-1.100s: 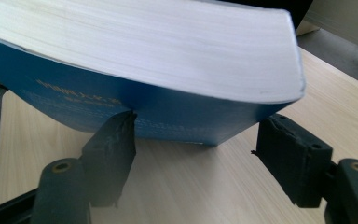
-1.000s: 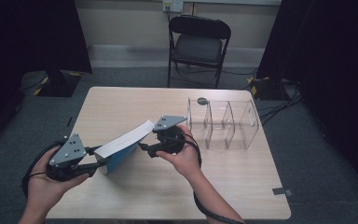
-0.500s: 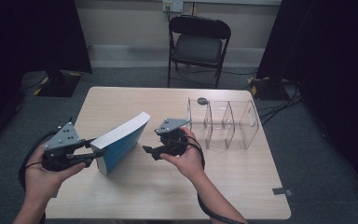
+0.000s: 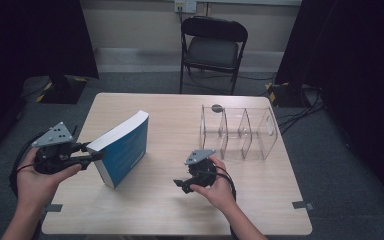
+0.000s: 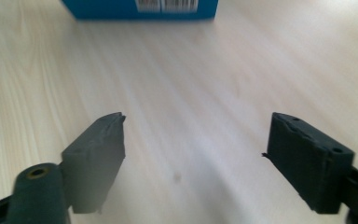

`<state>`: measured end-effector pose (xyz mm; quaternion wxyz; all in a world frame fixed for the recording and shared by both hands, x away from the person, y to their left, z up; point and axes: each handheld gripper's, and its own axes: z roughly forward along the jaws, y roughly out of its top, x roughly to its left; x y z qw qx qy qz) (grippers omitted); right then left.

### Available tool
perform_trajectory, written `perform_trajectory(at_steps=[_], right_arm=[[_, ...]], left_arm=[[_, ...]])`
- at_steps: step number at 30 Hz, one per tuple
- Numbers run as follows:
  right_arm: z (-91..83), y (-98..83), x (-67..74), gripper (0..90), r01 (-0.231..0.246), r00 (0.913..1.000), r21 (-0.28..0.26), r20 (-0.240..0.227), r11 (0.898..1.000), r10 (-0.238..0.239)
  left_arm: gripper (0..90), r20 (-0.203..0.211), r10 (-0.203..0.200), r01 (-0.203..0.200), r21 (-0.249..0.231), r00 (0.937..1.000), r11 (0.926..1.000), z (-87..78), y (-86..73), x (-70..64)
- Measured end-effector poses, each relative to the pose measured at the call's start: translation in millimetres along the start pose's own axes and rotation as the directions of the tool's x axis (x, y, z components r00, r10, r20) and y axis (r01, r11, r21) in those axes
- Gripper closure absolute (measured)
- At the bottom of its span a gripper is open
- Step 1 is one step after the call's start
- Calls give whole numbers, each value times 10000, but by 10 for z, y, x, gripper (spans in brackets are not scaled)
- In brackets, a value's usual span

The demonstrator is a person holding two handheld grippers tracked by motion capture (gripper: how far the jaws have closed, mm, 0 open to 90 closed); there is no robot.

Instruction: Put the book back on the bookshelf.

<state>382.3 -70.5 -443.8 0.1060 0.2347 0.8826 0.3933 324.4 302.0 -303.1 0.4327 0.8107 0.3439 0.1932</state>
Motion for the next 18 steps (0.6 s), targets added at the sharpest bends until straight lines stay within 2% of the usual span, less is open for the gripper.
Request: perform_trajectory(at_steps=[5, 10, 15, 18], right_arm=[[33, -319, -13, 165, -232, 9997, 611, 104, 9979, 226], [40, -601, -34, 165, -535, 9981, 850, 354, 9949, 507], [-44, -743, -44, 151, -720, 9945, 615, 807, 9955, 669], [-60, -789, -55, 152, -719, 9941, 317, 831, 9969, 690]], left_arm=[[611, -62, -203, 203, 33, 9998, 9998, -18, -2, 78], [609, -49, -274, 274, 44, 9996, 9996, -25, 0, 121], [606, -49, -355, 355, -6, 9994, 9994, -32, -19, 146], [604, -103, -325, 325, -24, 9994, 9995, -35, -29, 151]])
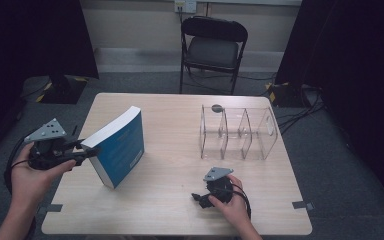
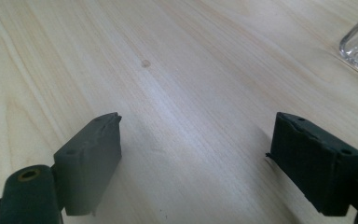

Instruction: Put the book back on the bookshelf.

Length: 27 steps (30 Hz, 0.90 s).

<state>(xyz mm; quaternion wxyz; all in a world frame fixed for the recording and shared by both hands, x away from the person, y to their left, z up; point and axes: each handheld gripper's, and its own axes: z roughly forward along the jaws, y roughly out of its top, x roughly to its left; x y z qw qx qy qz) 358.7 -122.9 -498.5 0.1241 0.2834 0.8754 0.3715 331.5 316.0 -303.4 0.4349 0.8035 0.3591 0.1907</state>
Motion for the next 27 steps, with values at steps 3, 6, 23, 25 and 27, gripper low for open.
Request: perform_trajectory(at_steps=[3, 6, 23, 25, 27], right_arm=[[-2, -15, 5, 148, -6, 10000, -84, 69, 10000, 6], [0, -27, 11, 147, -57, 10000, -195, 80, 9998, 59], [-5, -34, 13, 149, -110, 9999, -217, 92, 9997, 112], [-5, -34, 12, 149, -114, 9999, -223, 80, 9997, 116], [-5, -34, 14, 148, -97, 9999, -212, 87, 9997, 99]], left_arm=[[601, 35, -159, 160, -70, 9999, 9998, 4, -12, -2], [597, 7, -129, 129, -51, 9999, 9999, 7, -12, 1], [516, -1221, 265, -208, 474, 9922, 9987, 294, -71, -155], [524, -1327, 127, -61, 497, 9911, 9987, 301, -63, -143], [528, -1405, 17, 46, 439, 9901, 9990, 318, -68, -136]])
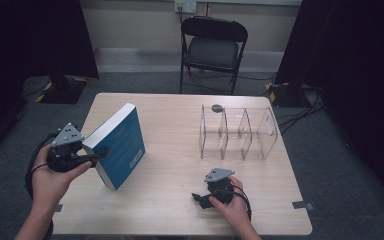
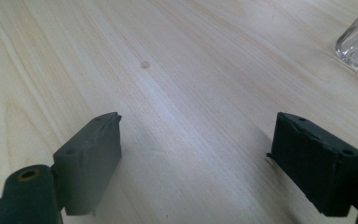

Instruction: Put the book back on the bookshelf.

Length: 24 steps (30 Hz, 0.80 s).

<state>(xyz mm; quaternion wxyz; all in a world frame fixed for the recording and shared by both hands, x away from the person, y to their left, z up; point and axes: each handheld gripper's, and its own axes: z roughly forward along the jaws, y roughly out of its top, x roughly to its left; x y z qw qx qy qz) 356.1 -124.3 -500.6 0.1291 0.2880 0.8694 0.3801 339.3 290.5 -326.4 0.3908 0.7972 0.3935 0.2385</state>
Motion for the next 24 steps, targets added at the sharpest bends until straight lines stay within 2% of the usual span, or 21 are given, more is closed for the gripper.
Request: perform_trajectory(at_steps=[1, 3, 8, 14, 16, 22, 24], right_arm=[[0, 0, 0, 148, 1, 10000, -1, 5, 10000, -1], [1, 0, 0, 148, -1, 10000, -4, 4, 10000, 1], [0, 0, 1, 148, -9, 10000, 1, -1, 10000, 9], [0, 0, 1, 148, -10, 10000, -3, 9, 10000, 10], [0, 0, 1, 148, -5, 10000, -3, -2, 10000, 5], [0, 0, 1, 148, -8, 10000, 0, 5, 10000, 8], [0, -1, 1, 148, -3, 10000, -4, 6, 10000, 3]], left_arm=[[533, -40, 56, -56, 14, 10000, 10000, 3, -2, 4], [547, -89, -113, 113, -39, 9999, 9999, 6, -8, 9], [547, -135, -208, 207, -12, 9997, 9998, 40, -7, 15], [546, -79, -142, 142, 106, 9999, 9998, 87, 24, 7], [547, -20, -154, 154, 209, 9999, 9997, 93, 46, 17], [538, 225, -87, 62, 1057, 9997, 9944, 116, 167, 58], [529, 345, -252, 208, 1225, 9991, 9923, 132, 205, 77]])
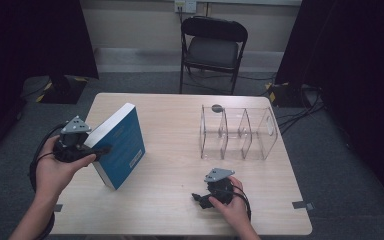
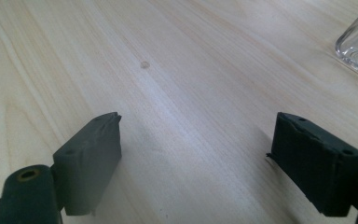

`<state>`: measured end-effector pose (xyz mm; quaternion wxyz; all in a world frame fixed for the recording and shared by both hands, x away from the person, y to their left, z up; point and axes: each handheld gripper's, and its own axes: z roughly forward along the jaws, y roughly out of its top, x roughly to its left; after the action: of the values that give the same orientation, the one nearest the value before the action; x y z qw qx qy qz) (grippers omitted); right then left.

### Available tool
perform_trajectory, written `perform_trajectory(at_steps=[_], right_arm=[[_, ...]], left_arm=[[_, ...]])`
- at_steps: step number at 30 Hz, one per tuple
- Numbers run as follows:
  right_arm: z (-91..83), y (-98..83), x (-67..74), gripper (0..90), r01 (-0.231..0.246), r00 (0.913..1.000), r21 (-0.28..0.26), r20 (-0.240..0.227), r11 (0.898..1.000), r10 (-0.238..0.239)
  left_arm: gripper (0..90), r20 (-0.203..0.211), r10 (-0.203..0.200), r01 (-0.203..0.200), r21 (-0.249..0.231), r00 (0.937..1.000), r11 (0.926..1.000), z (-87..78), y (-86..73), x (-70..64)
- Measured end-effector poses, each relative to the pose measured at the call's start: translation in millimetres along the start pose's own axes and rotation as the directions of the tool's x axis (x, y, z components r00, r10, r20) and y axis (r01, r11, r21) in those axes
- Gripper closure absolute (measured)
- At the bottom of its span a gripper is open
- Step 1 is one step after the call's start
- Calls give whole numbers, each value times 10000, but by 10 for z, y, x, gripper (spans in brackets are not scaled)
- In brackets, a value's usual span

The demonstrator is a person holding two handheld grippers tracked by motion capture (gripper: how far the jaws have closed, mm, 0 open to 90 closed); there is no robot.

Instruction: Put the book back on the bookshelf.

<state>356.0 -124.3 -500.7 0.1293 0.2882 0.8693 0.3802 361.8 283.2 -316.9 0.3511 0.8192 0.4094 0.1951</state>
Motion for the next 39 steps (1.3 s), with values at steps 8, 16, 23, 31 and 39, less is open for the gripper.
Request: perform_trajectory(at_steps=[8, 16, 23, 31, 39], right_arm=[[1, 0, 1, 148, -13, 10000, -3, 15, 10000, 13], [2, 0, 0, 148, -8, 10000, -8, 10, 10000, 8], [2, 0, 0, 148, -9, 10000, -4, 1, 10000, 9], [1, 0, 0, 148, -13, 10000, -7, 4, 10000, 13], [1, 0, 1, 148, -15, 10000, -6, 2, 10000, 16]], left_arm=[[523, -102, 71, -65, 603, 9999, 9982, 28, 106, -1], [513, 125, 84, -99, 1208, 9999, 9926, 71, 172, 17], [501, -31, -2, 7, 1626, 10000, 9867, 130, 215, 11], [516, -50, -45, 53, 1847, 10000, 9828, 162, 275, 6], [511, 4, -48, 46, 2321, 10000, 9727, 233, 370, 8]])
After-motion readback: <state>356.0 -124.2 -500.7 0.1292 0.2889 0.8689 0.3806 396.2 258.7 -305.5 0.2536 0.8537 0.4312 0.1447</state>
